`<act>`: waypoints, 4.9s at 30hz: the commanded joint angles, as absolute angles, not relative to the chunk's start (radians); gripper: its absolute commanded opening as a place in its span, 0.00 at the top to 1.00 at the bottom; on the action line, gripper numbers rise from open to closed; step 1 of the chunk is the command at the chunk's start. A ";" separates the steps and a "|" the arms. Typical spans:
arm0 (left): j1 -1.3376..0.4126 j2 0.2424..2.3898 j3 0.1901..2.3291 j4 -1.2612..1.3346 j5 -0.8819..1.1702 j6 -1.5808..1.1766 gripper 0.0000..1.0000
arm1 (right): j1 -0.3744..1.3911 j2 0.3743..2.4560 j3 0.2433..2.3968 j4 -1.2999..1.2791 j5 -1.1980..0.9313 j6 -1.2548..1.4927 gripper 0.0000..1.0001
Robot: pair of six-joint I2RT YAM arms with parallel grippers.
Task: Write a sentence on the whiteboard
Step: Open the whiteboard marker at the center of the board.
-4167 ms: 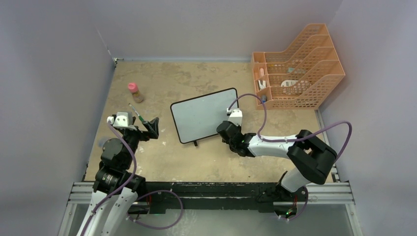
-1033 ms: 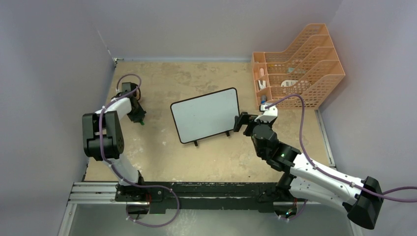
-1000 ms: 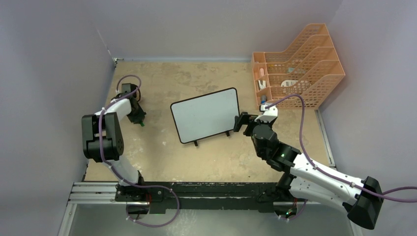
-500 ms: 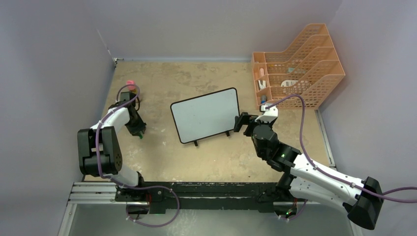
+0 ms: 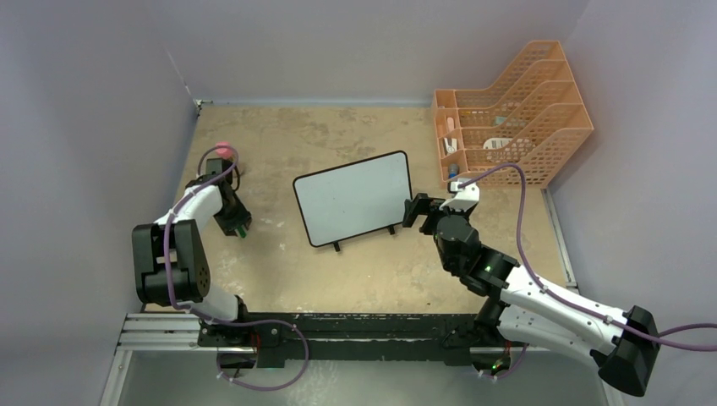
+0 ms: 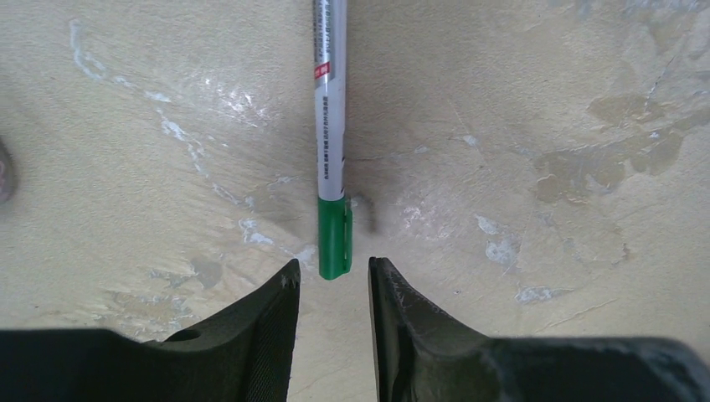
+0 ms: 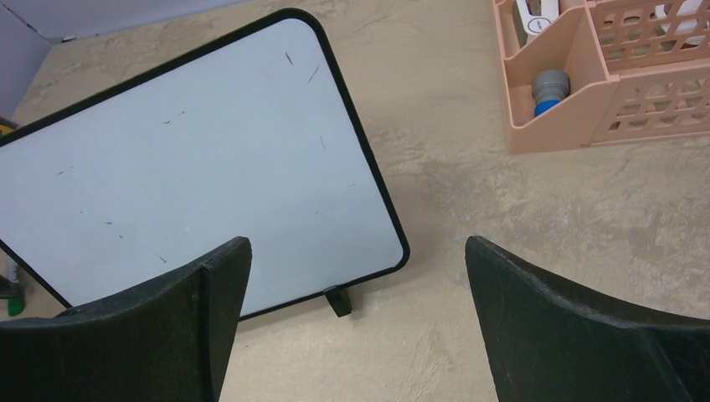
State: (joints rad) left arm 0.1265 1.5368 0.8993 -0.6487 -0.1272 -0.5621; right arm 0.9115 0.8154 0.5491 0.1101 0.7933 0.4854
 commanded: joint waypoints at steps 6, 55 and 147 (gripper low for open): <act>0.170 1.535 0.909 -0.611 -0.132 -0.594 0.67 | 0.914 0.807 0.550 0.140 0.807 0.487 0.01; 0.049 0.930 0.874 -0.623 0.051 -0.424 1.00 | 0.914 0.845 0.855 -0.113 0.454 0.436 0.01; -0.839 1.151 1.265 -0.453 0.002 0.739 1.00 | 0.609 1.382 1.600 -0.551 -0.463 0.354 0.80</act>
